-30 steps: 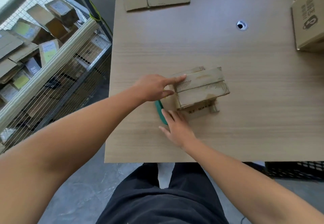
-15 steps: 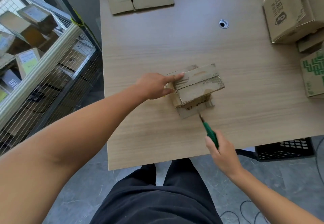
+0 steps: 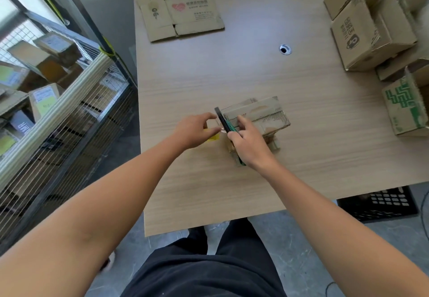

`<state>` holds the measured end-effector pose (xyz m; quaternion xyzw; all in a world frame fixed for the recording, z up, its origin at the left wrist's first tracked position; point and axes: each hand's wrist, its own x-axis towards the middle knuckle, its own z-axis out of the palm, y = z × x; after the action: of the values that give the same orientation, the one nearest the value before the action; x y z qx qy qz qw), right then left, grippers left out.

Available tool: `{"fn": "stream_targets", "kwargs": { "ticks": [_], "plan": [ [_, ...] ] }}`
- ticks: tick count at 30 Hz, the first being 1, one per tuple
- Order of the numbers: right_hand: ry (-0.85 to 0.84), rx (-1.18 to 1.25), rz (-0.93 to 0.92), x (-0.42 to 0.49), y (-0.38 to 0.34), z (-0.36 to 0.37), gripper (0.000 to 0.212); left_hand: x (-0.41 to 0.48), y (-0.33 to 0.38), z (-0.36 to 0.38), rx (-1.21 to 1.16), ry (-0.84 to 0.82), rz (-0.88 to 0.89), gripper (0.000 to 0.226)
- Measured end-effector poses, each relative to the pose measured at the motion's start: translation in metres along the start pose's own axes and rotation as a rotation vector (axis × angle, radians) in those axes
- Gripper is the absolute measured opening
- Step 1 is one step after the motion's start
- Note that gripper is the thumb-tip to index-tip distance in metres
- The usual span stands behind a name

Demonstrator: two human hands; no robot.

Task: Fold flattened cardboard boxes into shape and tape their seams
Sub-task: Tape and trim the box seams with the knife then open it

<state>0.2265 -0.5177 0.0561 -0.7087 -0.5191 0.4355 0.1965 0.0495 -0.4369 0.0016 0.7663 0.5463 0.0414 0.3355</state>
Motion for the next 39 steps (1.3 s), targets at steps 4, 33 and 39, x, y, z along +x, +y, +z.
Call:
{"fn": "stream_targets", "kwargs": {
  "ticks": [4, 33, 39],
  "plan": [
    [-0.085, -0.068, 0.080, -0.007, -0.001, -0.003, 0.069, -0.018, -0.016, -0.001, -0.170, -0.063, -0.016, 0.029],
    [-0.439, -0.918, 0.096, 0.001, -0.003, -0.022, 0.069, -0.045, -0.013, -0.019, 0.372, 0.425, 0.055, 0.025],
    [-0.312, -0.623, -0.041, -0.008, 0.013, -0.006, 0.053, -0.050, -0.036, -0.024, 0.366, 0.460, 0.035, 0.043]
  ]
}}
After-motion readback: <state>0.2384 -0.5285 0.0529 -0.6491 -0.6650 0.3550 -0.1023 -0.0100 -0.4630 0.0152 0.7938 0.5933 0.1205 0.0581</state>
